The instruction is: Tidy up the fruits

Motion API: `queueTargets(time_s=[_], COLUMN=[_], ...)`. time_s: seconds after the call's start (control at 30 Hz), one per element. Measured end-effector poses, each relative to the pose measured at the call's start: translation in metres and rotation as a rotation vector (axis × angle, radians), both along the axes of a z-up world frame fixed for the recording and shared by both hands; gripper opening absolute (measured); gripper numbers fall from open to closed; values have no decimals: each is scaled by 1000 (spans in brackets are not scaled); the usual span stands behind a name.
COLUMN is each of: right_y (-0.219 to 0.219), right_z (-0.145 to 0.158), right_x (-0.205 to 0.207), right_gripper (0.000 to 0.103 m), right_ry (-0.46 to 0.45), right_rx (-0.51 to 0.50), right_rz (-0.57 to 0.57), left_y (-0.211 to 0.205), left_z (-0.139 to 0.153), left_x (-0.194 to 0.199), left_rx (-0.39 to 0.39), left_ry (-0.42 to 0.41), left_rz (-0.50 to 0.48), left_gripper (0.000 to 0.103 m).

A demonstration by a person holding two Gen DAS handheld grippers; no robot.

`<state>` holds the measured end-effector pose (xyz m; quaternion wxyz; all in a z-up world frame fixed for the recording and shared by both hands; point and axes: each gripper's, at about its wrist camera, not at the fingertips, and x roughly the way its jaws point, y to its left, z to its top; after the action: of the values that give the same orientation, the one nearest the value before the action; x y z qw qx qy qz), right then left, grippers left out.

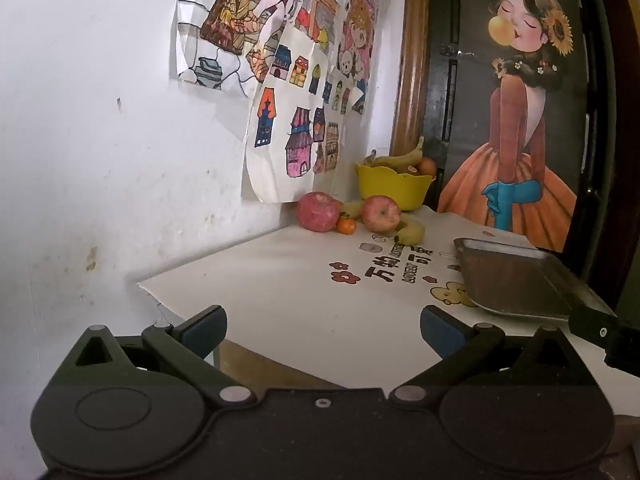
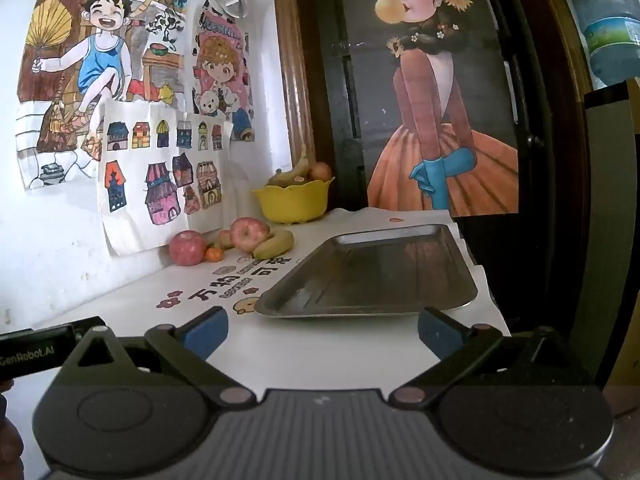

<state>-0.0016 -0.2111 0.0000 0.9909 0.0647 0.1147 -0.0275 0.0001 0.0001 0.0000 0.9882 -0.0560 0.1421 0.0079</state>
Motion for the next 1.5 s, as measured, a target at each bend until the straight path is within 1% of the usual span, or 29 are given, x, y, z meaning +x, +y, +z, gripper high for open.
queueTargets(time_s=[0.27,0.6,1.27,1.33,1.5], right_y=[-1,6,4,5,5], right_z=[-1,-3,-4,-4,-5], right_x=[0,0,2,2,2], right_gripper=[103,103,103,103,103], right_ry=[-5,6,26,27,29], right_rx=[6,-6,-11,-12,-13], right_rz=[1,2,9,10,10], left_y=[0,0,0,8,12], left_z=[0,0,0,-6,-7], left_x=[0,0,0,1,4], left_rx=[1,0,-5,-5,-6], left_ry=[0,1,4,3,4], left_rz=[-1,0,1,1,0], left_gripper=[102,102,102,102,102])
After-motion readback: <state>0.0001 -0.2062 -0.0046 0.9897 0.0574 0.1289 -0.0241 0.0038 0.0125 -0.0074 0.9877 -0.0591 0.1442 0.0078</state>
